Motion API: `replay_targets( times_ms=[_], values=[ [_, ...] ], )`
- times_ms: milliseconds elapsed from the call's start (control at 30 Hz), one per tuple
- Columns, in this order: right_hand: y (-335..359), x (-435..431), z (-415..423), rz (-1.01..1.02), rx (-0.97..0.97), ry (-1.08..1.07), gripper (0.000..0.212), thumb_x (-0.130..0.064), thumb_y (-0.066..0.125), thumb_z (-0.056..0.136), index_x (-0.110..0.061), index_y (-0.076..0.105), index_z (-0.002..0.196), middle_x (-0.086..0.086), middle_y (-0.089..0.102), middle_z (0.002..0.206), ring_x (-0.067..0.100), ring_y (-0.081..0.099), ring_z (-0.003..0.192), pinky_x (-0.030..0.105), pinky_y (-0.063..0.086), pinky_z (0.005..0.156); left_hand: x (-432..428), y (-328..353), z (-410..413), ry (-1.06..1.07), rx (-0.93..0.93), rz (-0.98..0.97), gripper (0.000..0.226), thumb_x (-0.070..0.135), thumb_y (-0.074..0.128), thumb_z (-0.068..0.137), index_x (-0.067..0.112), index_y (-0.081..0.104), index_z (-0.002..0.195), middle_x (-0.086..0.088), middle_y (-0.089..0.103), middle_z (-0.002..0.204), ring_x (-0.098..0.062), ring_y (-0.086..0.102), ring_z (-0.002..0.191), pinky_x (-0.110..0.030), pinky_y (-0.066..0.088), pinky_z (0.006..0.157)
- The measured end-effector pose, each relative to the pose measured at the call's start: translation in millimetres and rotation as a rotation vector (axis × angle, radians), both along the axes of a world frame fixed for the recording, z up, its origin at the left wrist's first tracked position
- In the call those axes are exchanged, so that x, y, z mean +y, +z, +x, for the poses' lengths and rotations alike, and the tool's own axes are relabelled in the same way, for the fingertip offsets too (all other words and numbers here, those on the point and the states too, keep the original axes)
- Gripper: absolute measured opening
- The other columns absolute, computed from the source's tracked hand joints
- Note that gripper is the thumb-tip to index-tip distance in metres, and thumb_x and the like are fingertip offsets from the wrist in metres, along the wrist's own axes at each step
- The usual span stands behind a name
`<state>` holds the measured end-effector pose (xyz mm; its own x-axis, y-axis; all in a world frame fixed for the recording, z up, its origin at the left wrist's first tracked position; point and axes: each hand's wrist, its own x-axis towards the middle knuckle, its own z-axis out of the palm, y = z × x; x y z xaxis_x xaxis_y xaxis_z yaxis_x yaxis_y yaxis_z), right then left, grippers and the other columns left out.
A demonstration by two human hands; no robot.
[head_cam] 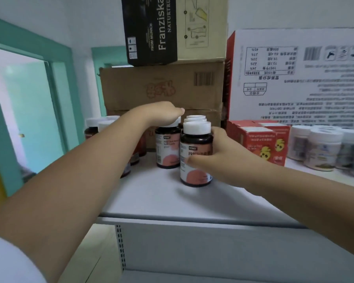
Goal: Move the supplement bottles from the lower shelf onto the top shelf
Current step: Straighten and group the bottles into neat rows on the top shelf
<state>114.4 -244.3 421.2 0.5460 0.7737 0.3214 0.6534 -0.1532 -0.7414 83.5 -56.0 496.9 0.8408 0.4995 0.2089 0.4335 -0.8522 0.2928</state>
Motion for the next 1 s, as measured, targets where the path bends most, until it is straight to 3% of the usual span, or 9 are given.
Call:
replay_targets(
  times_ms=[67,133,200,367,533,600,667,733,1000],
  values=[
    [-3.5,1.0,2.5,-0.036,0.000,-0.001,0.071,-0.039,0.075,0.069,-0.023,0.038,0.128,-0.006,0.063,0.109,0.006,0.065,0.095,0.031,0.057,0.080,-1.2,-2.9,0.0,-0.023,-0.016,-0.028,0.054,0.044,0.031,0.106,0.009,0.049,0.142,-0.011,0.042,0.153,-0.027,0.043,0.136,-0.038,0.033,0.108],
    [-4.8,-0.5,3.7,-0.070,0.000,-0.016,0.067,-0.030,0.073,0.080,-0.025,0.031,0.132,-0.009,0.059,0.112,0.005,0.061,0.096,0.024,0.053,0.077,-1.4,-6.0,0.1,-0.049,-0.047,-0.043,0.046,0.039,0.033,0.106,0.006,0.063,0.112,-0.014,0.060,0.129,-0.026,0.056,0.110,-0.035,0.041,0.089],
    [-5.5,-1.1,4.7,-0.078,-0.018,-0.029,0.066,-0.028,0.070,0.085,-0.025,0.028,0.136,-0.014,0.056,0.108,-0.002,0.056,0.092,0.013,0.047,0.068,0.4,-10.2,-0.3,-0.066,-0.100,-0.050,0.044,0.037,0.036,0.105,0.004,0.064,0.096,-0.013,0.065,0.109,-0.025,0.057,0.095,-0.033,0.040,0.075],
    [-7.2,5.1,6.7,-0.038,0.075,-0.025,0.081,-0.026,0.074,0.082,-0.026,0.021,0.143,-0.021,0.051,0.107,-0.011,0.051,0.087,0.005,0.043,0.056,8.3,-20.5,2.0,-0.086,-0.242,-0.088,0.031,0.042,0.040,0.102,0.019,0.059,0.094,-0.002,0.057,0.099,-0.020,0.054,0.092,-0.040,0.047,0.091],
    [-10.5,9.8,10.5,0.024,0.163,0.030,0.096,-0.022,0.079,0.077,-0.037,0.012,0.145,-0.021,0.059,0.107,-0.014,0.057,0.088,0.003,0.045,0.059,9.2,-32.0,5.8,-0.122,-0.459,-0.193,0.024,0.038,0.048,0.099,0.022,0.060,0.085,-0.003,0.055,0.087,-0.018,0.052,0.083,-0.036,0.045,0.080],
    [-10.2,10.7,10.0,0.025,0.167,0.050,0.099,-0.020,0.079,0.078,-0.036,0.010,0.147,-0.023,0.058,0.107,-0.018,0.058,0.085,-0.001,0.043,0.058,9.3,-37.3,7.3,-0.117,-0.580,-0.298,0.018,0.034,0.055,0.097,0.020,0.066,0.094,-0.003,0.059,0.095,-0.017,0.054,0.092,-0.032,0.039,0.083],
    [-10.1,10.6,9.3,0.027,0.164,0.074,0.099,-0.017,0.078,0.079,-0.034,0.008,0.149,-0.025,0.057,0.106,-0.025,0.056,0.079,-0.003,0.041,0.058,9.8,-39.7,6.6,-0.084,-0.638,-0.409,0.041,0.036,0.059,0.095,0.014,0.062,0.130,0.000,0.059,0.132,-0.017,0.052,0.122,-0.030,0.037,0.095],
    [-10.7,9.9,8.9,0.042,0.161,0.086,0.100,-0.015,0.077,0.080,-0.032,0.008,0.149,-0.027,0.055,0.105,-0.030,0.053,0.076,-0.005,0.038,0.059,13.3,-41.1,8.0,-0.067,-0.637,-0.457,0.057,0.039,0.059,0.094,0.015,0.049,0.145,0.001,0.047,0.149,-0.018,0.045,0.134,-0.030,0.035,0.097],
    [-16.6,13.3,12.6,0.069,0.179,0.100,0.103,-0.014,0.077,0.079,-0.031,0.006,0.151,-0.025,0.056,0.110,-0.027,0.055,0.084,-0.004,0.041,0.064,13.9,-41.0,5.8,-0.092,-0.630,-0.588,0.058,0.037,0.061,0.093,0.017,0.047,0.146,0.002,0.047,0.147,-0.017,0.047,0.124,-0.034,0.041,0.094]
  ],
)
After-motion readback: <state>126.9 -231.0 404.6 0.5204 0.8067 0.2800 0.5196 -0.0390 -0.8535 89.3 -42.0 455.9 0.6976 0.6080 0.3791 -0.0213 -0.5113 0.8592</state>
